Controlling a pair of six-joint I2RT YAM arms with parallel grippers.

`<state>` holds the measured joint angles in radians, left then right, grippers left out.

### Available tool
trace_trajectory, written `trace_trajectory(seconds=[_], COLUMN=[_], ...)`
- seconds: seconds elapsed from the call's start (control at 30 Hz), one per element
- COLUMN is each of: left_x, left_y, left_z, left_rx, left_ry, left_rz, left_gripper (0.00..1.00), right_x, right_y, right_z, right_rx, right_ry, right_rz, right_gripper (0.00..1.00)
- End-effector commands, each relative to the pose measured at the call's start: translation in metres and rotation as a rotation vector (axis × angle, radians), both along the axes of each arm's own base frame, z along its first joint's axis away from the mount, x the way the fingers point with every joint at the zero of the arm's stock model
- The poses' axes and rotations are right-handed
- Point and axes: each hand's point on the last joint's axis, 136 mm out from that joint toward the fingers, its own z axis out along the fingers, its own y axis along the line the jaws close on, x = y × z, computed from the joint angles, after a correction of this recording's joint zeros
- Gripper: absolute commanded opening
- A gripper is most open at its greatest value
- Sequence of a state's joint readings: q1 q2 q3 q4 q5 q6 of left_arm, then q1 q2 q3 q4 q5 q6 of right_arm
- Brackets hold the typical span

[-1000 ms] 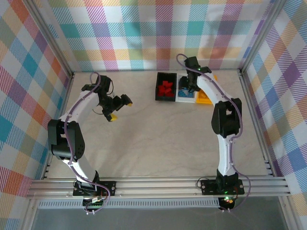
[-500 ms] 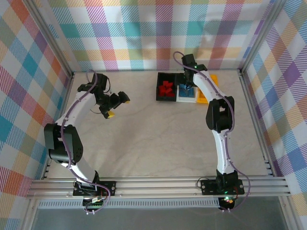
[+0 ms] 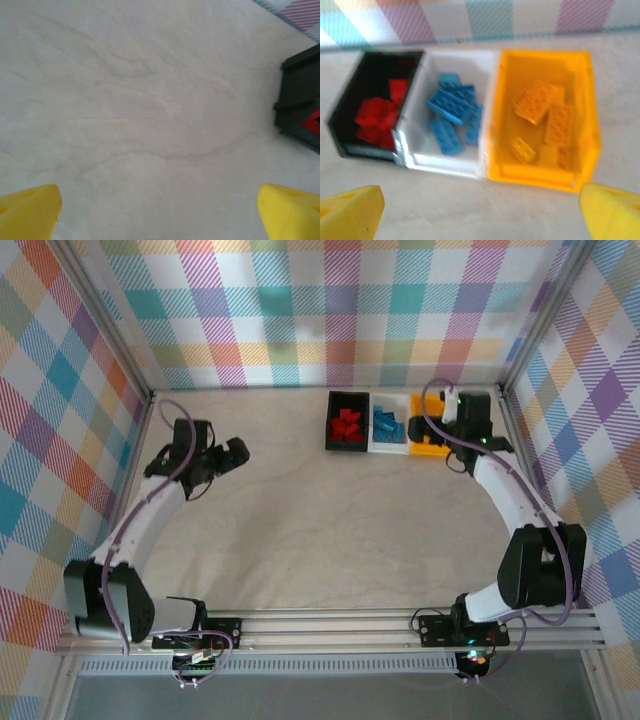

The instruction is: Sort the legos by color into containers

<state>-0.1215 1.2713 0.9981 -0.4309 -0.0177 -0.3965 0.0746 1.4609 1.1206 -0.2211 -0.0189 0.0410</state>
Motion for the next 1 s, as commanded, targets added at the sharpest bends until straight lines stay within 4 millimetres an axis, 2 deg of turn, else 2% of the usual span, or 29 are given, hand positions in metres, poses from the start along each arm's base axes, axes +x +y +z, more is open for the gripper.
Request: trace_trajectory(seconds=[0.0,0.1,0.2,0.3,0.5,0.7,0.83,0.87,0.97], left_x=[0.01,0.0,-0.004,-0.001,0.001,0.001,0.012,0.015,0.022], left_y=[0.03,0.036,0.038,0.039,0.048,0.065,0.057,0.055,0.05], left_z=[0.019,0.004,-0.014,-0.022,-0.032,-0.046,-0.053,-0.055,-0.064], left_rx=[0.183,0.255,0.3,0.33,0.374,0.365,0.321,0.311,0.298], left_ry=[-0.238,-0.245,-0.185,-0.196,-0.224,-0.239,-0.258,-0.263,-0.278], left_rz=[0.044,0.025,-0.006,-0.021,-0.054,-0.054,-0.097,-0.105,-0.129], left_gripper=[1.0,1.0,1.0,1.0,1.0,1.0,1.0,1.0,1.0], right_x=[-0.012,-0.02,-0.021,-0.022,-0.034,-0.046,-0.038,-0.037,-0.037], right_y=[-0.004,-0.015,-0.009,-0.005,-0.003,-0.014,-0.019,-0.027,-0.028], right_z=[-0.048,-0.071,-0.085,-0.102,-0.1,-0.095,-0.111,-0.111,-0.112], right_rx=[-0.038,-0.07,-0.011,0.012,0.03,0.014,0.012,0.007,0.005], right_ry=[0.001,0.012,0.003,-0.018,-0.186,-0.284,-0.271,-0.267,-0.258], right_rz=[0.075,0.068,0.119,0.133,0.123,0.055,0.019,-0.025,-0.027], right_gripper=[1.0,1.0,1.0,1.0,1.0,1.0,1.0,1.0,1.0])
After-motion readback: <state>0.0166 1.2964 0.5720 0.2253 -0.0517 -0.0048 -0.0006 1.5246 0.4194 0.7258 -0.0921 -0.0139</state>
